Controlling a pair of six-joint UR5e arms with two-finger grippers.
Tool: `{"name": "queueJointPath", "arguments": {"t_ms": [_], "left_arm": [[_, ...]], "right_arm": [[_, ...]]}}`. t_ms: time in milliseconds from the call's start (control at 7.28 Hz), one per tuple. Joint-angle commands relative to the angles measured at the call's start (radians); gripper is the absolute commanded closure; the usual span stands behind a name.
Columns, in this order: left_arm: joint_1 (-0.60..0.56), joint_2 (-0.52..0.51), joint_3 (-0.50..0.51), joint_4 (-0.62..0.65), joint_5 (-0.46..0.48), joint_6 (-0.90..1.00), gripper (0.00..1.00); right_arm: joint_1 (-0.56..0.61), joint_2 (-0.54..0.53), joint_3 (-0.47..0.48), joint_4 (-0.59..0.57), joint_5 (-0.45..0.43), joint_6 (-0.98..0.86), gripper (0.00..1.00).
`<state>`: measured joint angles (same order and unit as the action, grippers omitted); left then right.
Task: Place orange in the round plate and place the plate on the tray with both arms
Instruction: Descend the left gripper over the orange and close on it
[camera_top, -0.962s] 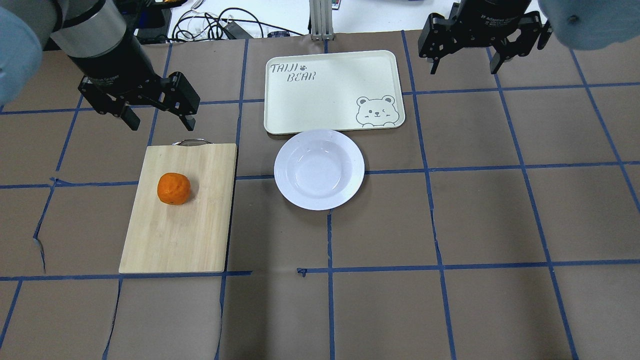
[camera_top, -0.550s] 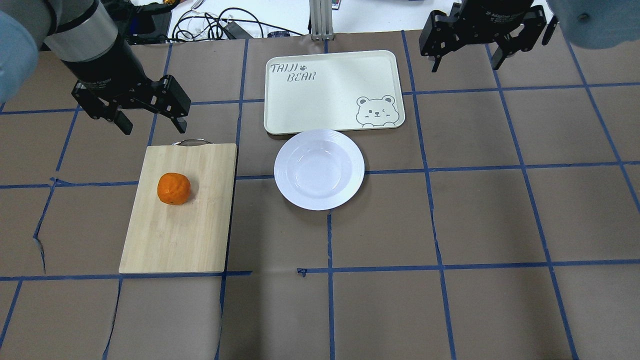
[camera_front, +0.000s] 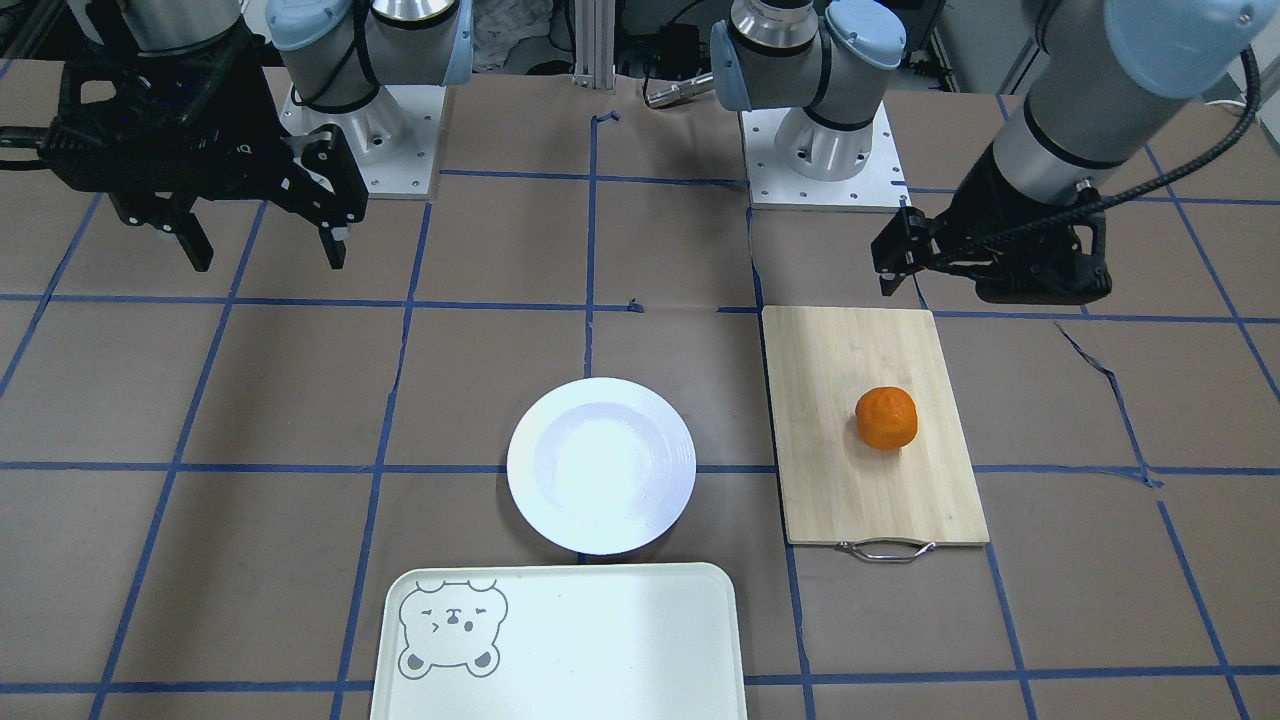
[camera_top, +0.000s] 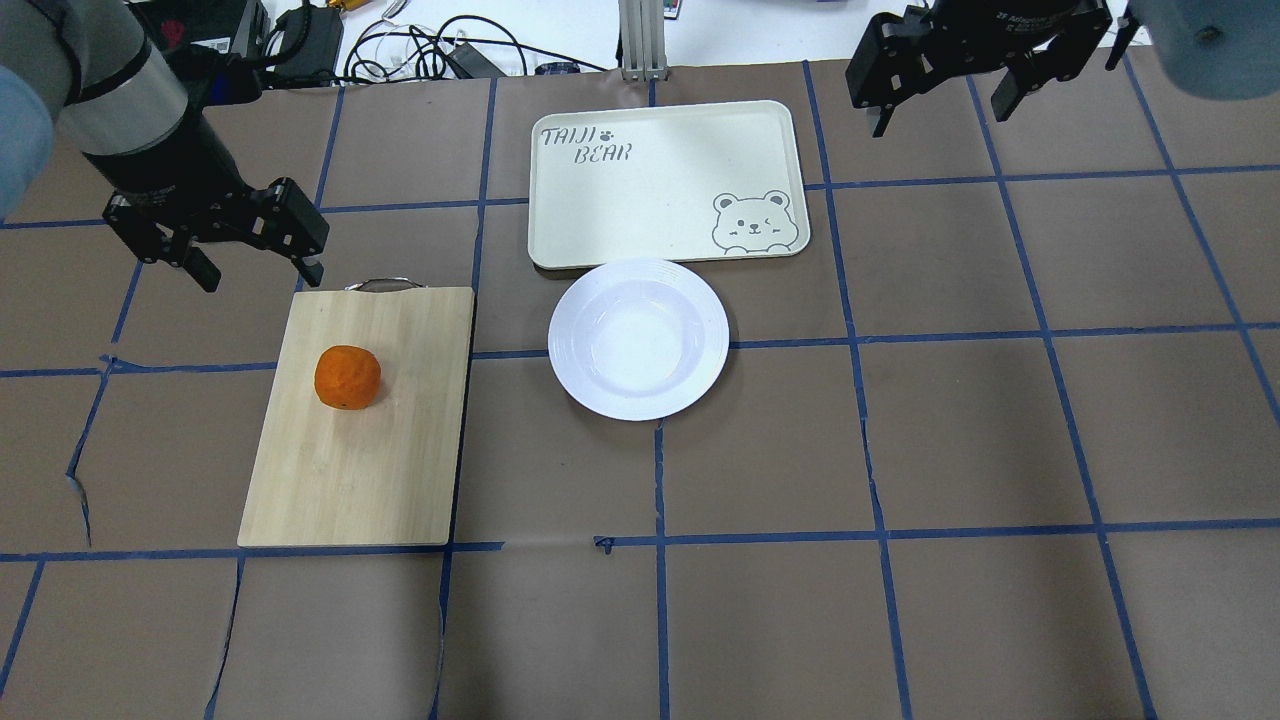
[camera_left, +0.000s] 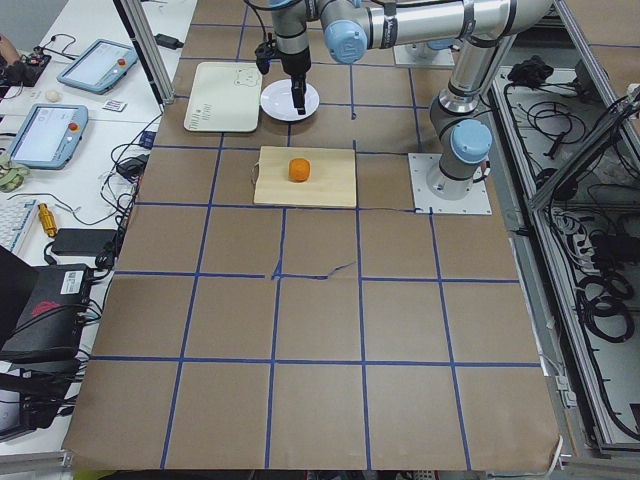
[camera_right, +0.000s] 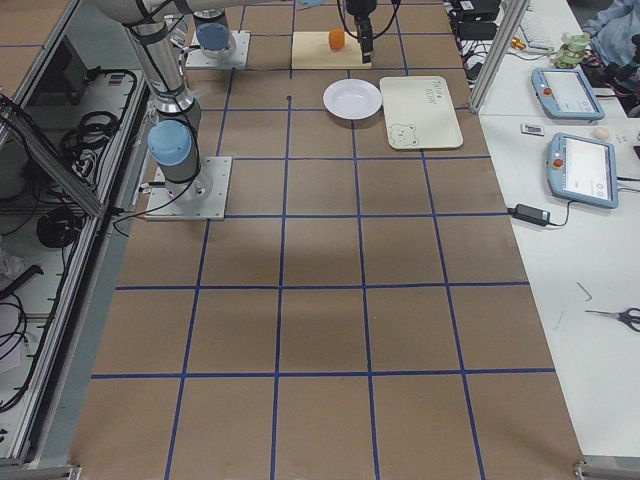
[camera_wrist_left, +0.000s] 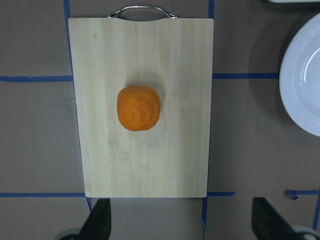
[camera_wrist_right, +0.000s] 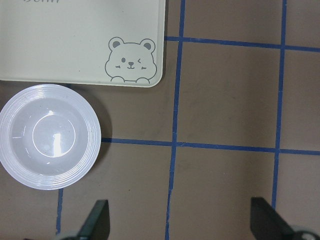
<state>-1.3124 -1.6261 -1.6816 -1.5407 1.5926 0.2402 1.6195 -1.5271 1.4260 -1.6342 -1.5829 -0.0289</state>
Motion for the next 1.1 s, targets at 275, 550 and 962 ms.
{"name": "queueJointPath", "arguments": {"t_ms": [275, 550, 962], "left_arm": [[0.087, -0.104, -0.269, 0.391, -0.008, 0.036, 0.00], [0.085, -0.141, -0.273, 0.398, -0.096, 0.013, 0.00], [0.078, -0.216, -0.273, 0.479, -0.159, -0.050, 0.00]], "right_arm": [[-0.025, 0.025, 0.011, 0.004, 0.043, 0.007, 0.00], [-0.062, 0.033, 0.008, 0.002, 0.046, 0.007, 0.00], [-0.059, 0.033, 0.008, -0.004, 0.030, 0.055, 0.00]]}}
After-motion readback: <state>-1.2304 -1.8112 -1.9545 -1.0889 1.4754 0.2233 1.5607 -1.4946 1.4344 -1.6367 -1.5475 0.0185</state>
